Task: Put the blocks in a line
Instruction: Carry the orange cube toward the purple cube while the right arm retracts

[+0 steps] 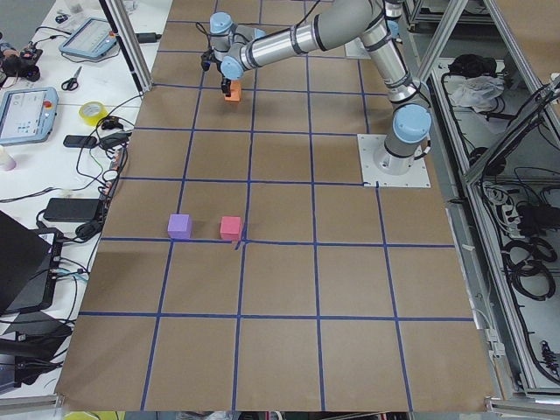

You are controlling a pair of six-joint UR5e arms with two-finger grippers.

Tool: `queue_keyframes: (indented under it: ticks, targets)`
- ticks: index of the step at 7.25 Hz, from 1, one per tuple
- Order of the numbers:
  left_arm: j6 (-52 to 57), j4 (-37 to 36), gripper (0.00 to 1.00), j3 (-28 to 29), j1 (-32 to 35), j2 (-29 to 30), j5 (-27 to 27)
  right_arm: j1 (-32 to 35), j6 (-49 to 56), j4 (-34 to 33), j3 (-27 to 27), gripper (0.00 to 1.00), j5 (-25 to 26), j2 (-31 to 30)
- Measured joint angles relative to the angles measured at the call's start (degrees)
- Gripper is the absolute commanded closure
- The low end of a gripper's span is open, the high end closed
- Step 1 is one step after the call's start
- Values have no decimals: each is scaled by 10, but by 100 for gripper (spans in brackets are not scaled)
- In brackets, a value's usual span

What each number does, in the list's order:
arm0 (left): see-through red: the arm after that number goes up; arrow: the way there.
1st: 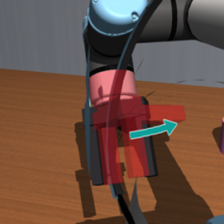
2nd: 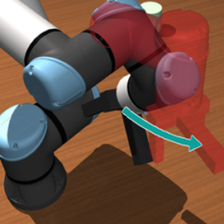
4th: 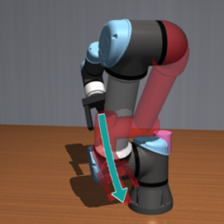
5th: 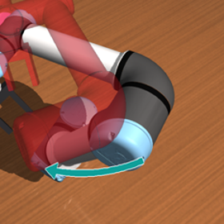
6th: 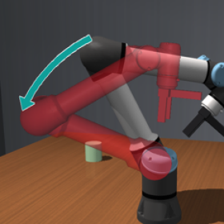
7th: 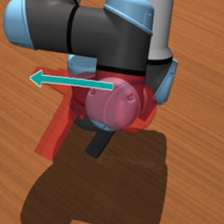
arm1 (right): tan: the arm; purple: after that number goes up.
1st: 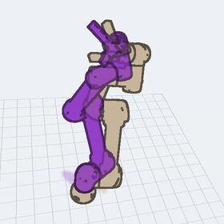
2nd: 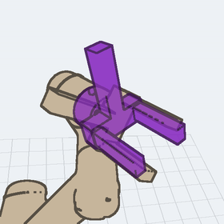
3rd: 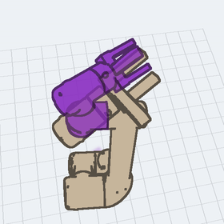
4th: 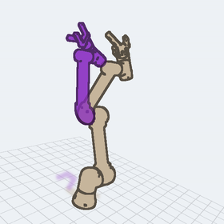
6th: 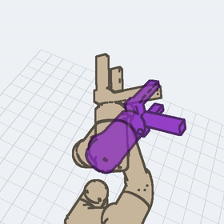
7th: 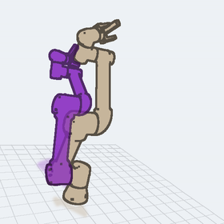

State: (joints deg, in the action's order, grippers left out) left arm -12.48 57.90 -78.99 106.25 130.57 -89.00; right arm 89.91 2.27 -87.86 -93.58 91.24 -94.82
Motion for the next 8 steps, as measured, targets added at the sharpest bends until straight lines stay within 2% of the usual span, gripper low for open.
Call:
queue_keyframes:
  ticks: [2, 4, 8]
  targets:
    - [5, 3, 87, 4, -17, -17, -1, 0, 3, -1, 0, 0, 26, 0]
    - [17, 2, 87, 10, -92, -31, 3, 0, 4, -1, 0, 0, 37, 0]
    - [222, -7, 87, 28, -285, -22, -10, 0, 5, 0, 1, 0, 15, -2]
